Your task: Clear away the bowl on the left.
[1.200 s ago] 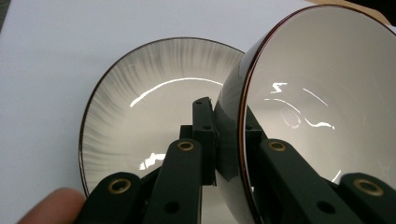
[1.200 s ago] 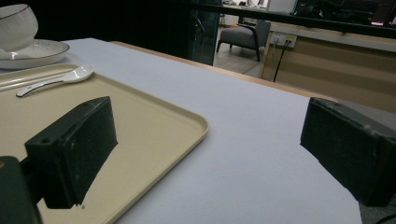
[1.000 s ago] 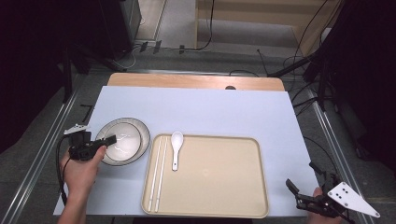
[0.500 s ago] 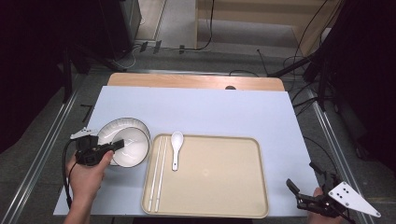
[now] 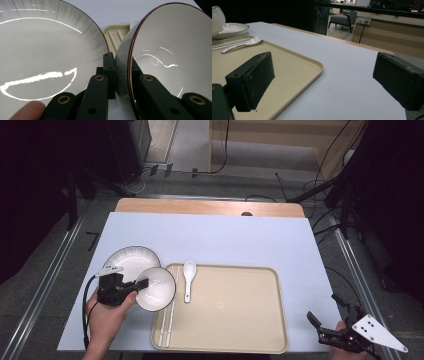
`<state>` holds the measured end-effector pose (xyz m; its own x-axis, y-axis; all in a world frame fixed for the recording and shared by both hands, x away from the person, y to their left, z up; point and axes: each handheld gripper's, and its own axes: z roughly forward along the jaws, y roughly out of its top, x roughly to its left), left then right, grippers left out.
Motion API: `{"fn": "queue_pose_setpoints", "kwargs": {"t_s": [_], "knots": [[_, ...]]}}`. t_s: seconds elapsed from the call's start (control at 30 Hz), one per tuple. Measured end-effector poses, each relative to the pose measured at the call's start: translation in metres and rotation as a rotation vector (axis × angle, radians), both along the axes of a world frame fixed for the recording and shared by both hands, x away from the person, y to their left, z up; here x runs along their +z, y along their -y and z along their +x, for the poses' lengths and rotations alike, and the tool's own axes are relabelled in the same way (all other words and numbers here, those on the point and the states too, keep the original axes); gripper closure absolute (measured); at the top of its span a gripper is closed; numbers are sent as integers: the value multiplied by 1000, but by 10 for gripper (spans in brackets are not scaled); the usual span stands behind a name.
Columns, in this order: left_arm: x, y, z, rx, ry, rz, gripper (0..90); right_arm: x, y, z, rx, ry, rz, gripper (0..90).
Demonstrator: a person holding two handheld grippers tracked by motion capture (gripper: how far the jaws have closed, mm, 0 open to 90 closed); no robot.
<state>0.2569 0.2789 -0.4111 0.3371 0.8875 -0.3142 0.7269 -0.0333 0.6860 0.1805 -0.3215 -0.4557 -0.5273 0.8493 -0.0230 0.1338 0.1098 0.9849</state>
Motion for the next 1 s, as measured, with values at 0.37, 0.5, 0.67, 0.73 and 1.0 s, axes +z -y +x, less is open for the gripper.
{"fn": "queue_pose_setpoints", "kwargs": {"t_s": [0.37, 0.5, 0.67, 0.73, 1.0], "knots": [[-5, 20, -7, -64, -15, -2, 831, 0, 0, 0, 0, -2, -2, 37], [-5, 26, -11, -83, -16, 0, 831, 0, 0, 0, 1, -1, -2, 37], [-6, 35, -16, -114, -21, 6, 831, 0, 0, 0, 0, -2, -2, 37], [-7, 39, -18, -125, -25, 2, 830, 0, 0, 0, 0, -1, -2, 37], [-11, 51, -27, -157, -32, 5, 830, 0, 1, 0, 1, -1, -2, 37]]}}
